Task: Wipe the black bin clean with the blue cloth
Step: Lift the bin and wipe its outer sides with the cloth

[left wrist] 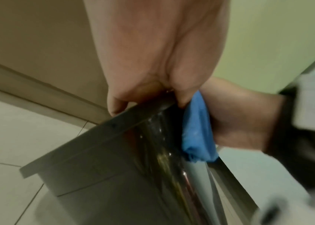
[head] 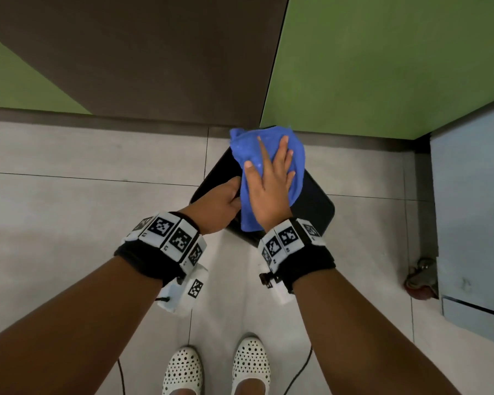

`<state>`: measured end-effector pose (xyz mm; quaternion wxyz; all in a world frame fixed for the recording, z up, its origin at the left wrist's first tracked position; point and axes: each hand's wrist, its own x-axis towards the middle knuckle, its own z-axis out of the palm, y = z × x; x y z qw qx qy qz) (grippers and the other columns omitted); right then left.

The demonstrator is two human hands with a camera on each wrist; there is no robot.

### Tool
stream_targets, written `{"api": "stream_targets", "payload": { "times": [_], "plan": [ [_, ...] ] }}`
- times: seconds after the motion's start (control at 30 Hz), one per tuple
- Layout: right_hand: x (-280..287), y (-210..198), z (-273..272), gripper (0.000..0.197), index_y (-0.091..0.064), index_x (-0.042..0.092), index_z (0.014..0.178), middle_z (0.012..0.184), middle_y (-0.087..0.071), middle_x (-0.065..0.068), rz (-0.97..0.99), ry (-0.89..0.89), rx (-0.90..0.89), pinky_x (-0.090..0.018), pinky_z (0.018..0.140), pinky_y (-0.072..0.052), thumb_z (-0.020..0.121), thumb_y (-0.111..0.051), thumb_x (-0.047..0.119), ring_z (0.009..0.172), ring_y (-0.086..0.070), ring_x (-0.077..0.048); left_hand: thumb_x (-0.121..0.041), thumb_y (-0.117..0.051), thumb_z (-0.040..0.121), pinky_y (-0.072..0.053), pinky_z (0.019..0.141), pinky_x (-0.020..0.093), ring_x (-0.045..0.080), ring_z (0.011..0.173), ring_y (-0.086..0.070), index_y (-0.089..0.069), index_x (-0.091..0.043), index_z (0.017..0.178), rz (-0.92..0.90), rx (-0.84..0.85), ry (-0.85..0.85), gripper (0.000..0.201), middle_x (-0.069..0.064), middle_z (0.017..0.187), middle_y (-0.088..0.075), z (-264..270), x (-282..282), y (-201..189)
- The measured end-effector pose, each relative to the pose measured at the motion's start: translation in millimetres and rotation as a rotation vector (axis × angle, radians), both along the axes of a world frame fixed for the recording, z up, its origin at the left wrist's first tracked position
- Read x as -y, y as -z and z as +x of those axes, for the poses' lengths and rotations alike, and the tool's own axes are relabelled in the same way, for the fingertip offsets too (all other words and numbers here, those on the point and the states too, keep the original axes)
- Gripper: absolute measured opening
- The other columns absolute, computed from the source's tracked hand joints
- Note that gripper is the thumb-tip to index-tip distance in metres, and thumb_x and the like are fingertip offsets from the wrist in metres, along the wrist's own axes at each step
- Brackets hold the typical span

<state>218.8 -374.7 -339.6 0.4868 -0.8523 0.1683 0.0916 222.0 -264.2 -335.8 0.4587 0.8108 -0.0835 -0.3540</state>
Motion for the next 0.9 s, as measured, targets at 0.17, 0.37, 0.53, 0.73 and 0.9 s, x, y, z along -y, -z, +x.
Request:
{"api": "stream_targets", "payload": {
  "times": [0.17, 0.37, 0.53, 0.73, 0.9],
  "plan": [
    [28, -3, 35, 0.049, -0.031, 0.017, 0.143, 0.156, -0.025, -0.007, -0.011, 0.212, -0.181, -0.048, 0.119, -0.007, 0.098, -0.028, 0.036, 0.147, -0.011, -0.024, -0.013, -0.047, 0.094, -0.033, 0.072, 0.020, 0.015, 0.086, -0.049, -0.050, -0.008, 0.106, 0.079, 0.090, 0.029, 0.014, -0.001, 0.090, -0.054, -8, 3, -4],
    [36, -7, 5, 0.046, -0.057, 0.017, 0.124, 0.122, -0.061, -0.006, 0.244, 0.346, -0.092, -0.033, 0.103, -0.036, 0.097, -0.029, 0.042, 0.117, -0.053, -0.022, 0.001, -0.055, 0.077, -0.038, 0.097, 0.024, 0.016, 0.112, -0.054, -0.049, -0.006, 0.127, 0.018, -0.039, 0.085, 0.051, 0.005, 0.120, -0.059, 6, 3, -18],
    [-1, -9, -23, 0.056, -0.060, -0.002, 0.085, 0.077, -0.056, -0.006, 0.146, 0.367, 0.136, -0.040, 0.089, -0.043, 0.084, -0.030, 0.046, 0.080, -0.052, -0.022, 0.017, -0.044, 0.076, -0.049, 0.094, 0.037, 0.032, 0.114, -0.058, -0.055, 0.011, 0.115, -0.078, -0.171, -0.032, 0.041, 0.026, 0.117, -0.061, 24, 30, -33],
    [19, 3, -24, 0.072, -0.060, -0.011, 0.110, 0.110, -0.066, -0.026, -0.149, 0.256, 0.182, -0.049, 0.101, -0.041, 0.082, -0.024, 0.044, 0.107, -0.060, -0.035, 0.023, -0.041, 0.051, -0.051, 0.067, 0.012, 0.000, 0.082, -0.065, -0.058, -0.010, 0.096, -0.322, -0.266, -0.264, 0.059, 0.000, 0.091, -0.066, 8, 13, -21],
    [69, 33, -35, 0.060, -0.039, 0.001, 0.138, 0.146, -0.042, -0.019, -0.143, 0.386, -0.243, -0.042, 0.116, -0.024, 0.095, -0.024, 0.040, 0.137, -0.037, -0.029, 0.030, -0.040, 0.058, -0.050, 0.059, 0.017, 0.002, 0.068, -0.065, -0.061, -0.015, 0.083, -0.181, -0.222, -0.307, 0.056, -0.007, 0.067, -0.069, -6, -5, -7]
  ]
}}
